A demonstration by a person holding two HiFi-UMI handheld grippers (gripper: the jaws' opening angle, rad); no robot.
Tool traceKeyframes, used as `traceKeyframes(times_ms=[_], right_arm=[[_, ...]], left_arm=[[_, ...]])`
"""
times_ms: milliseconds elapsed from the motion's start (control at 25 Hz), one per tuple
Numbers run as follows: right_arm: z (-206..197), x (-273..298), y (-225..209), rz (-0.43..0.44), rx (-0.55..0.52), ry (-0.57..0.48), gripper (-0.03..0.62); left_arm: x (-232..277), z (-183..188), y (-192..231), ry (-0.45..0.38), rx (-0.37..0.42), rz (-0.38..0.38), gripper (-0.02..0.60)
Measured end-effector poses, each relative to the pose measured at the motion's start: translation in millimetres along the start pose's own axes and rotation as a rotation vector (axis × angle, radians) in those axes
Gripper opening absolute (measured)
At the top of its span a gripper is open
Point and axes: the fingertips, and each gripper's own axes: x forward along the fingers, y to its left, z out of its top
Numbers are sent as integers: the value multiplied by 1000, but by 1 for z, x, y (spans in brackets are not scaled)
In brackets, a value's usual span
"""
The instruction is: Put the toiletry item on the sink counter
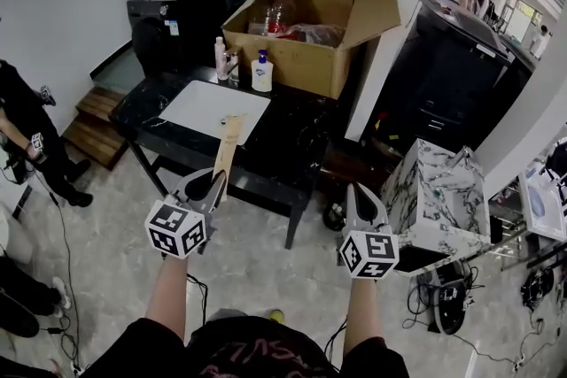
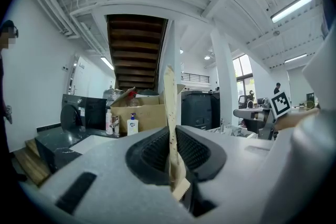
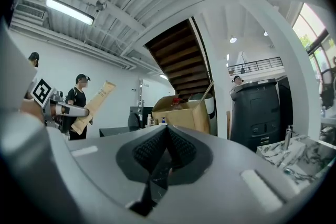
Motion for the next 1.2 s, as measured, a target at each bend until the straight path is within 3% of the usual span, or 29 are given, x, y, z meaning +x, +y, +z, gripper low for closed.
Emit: traceKeyframes(times_ms=[400,680,1200], right_arm=[[-11,34,-28,17,37,21,12],[-15,66,-44,-5,16,34,12],[-27,168,-71,-50,3,66,12]], left_arm=[[41,-5,7,25,3,11,37],[83,-10,22,38,-2,-21,37],[181,-15,92,57,-25,-70,37]])
